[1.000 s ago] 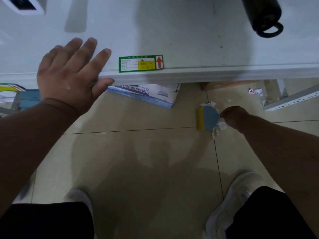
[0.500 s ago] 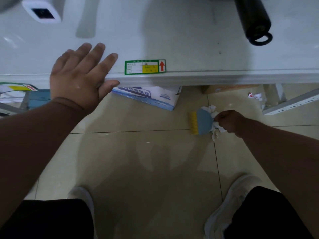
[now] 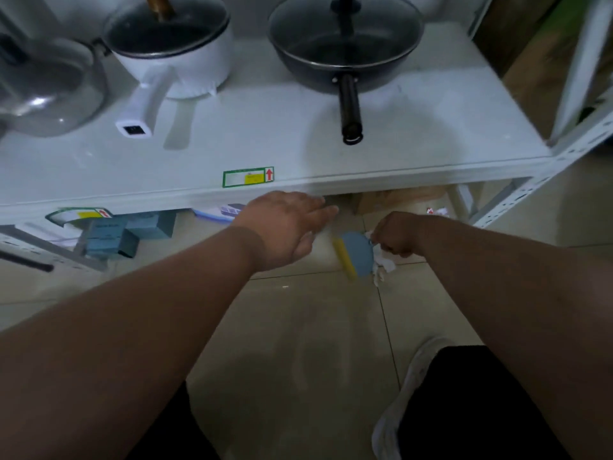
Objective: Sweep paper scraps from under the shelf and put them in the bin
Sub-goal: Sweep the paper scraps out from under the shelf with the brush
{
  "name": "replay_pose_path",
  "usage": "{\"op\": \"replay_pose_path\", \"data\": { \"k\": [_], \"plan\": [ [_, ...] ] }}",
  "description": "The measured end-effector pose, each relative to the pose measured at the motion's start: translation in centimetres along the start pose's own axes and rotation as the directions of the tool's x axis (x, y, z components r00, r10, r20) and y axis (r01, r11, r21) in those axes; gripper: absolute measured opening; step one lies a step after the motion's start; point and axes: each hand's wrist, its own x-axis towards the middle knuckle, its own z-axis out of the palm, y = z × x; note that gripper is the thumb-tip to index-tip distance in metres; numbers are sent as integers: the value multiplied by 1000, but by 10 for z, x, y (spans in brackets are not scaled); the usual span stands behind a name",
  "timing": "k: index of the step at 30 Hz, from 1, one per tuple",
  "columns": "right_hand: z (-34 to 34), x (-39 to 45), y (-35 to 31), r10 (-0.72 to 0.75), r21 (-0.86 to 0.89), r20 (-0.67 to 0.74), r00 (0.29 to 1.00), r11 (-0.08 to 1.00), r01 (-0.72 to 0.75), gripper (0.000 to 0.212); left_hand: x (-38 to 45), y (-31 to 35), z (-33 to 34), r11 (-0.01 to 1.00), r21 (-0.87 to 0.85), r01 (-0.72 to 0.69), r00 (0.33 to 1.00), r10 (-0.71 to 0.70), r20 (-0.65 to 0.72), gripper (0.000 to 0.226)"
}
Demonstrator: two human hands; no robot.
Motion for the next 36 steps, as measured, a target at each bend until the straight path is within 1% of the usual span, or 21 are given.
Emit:
{"op": "replay_pose_path", "data": {
  "k": [1, 2, 3, 5, 7, 12, 14, 16, 18, 19, 20, 21, 22, 23, 25, 26, 28, 29, 32, 34, 36],
  "plan": [
    [-7, -8, 2, 29, 99, -9, 1000, 995, -28, 15, 6, 14, -5, 996, -45, 72, 997, -70, 44, 57],
    [-14, -17, 7, 5, 67, -32, 999, 998, -3, 13, 11, 26, -8, 986, -94, 137, 987, -128, 93, 54],
    [-22, -25, 13, 29, 37, -15, 999, 999, -29, 17, 16, 35, -10, 972, -135, 191, 974, -171, 148, 52],
    [-38, -39, 26, 89, 61, -8, 996, 994, -88, 24, 24, 49, -6, 938, -198, 284, 942, -234, 240, 51],
    [-51, -46, 39, 117, 69, -42, 992, 991, -114, 27, 29, 56, 7, 897, -267, 353, 920, -279, 276, 53],
    [-61, -39, 69, 206, 202, -53, 977, 961, -191, 29, 35, 68, 79, 782, -401, 477, 855, -306, 419, 89],
    [-55, -32, 85, 238, 242, -66, 969, 946, -216, 23, 39, 76, 125, 791, -355, 498, 824, -305, 478, 102],
    [-39, -13, 104, 254, 330, -91, 963, 920, -212, 21, 38, 80, 177, 821, -250, 513, 769, -310, 559, 117],
    [-12, 12, 132, 299, 571, -140, 944, 803, -170, 23, 27, 83, 228, 812, -168, 559, 665, -318, 675, 134],
    [1, 22, 146, 334, 685, -200, 921, 720, -112, 23, 19, 84, 252, 796, -141, 589, 612, -326, 721, 142],
    [12, 34, 161, 352, 749, -303, 886, 663, -7, 21, 9, 84, 273, 791, -115, 601, 569, -322, 757, 149],
    [20, 45, 178, 342, 738, -429, 836, 666, 106, 19, 0, 85, 291, 799, -97, 593, 539, -304, 785, 154],
    [24, 57, 194, 308, 680, -538, 785, 709, 188, 17, -7, 87, 305, 814, -93, 573, 527, -279, 802, 158],
    [24, 67, 207, 275, 602, -612, 741, 770, 211, 18, -13, 88, 316, 822, -102, 560, 534, -264, 803, 160],
    [15, 83, 227, 168, 377, -709, 685, 911, 166, 24, -21, 89, 326, 803, -134, 580, 574, -286, 767, 155],
    [7, 89, 233, 78, 206, -760, 646, 970, 125, 28, -23, 89, 328, 796, -147, 587, 587, -294, 754, 151],
    [-11, 100, 239, -95, -115, -808, 581, 993, 2, 30, -24, 88, 328, 789, -163, 592, 594, -290, 750, 149],
    [-20, 105, 238, -120, -177, -802, 585, 983, -42, 29, -26, 87, 329, 789, -166, 591, 596, -289, 750, 151],
    [-43, 122, 227, -85, -236, -741, 666, 962, -140, 28, -26, 85, 330, 790, -184, 585, 598, -266, 756, 154],
    [-54, 131, 219, -77, -273, -721, 688, 945, -180, 29, -24, 83, 330, 796, -190, 575, 605, -258, 753, 155],
    [-61, 139, 211, -103, -365, -698, 709, 903, -228, 27, -23, 82, 328, 802, -180, 569, 601, -257, 757, 155]
  ]
}}
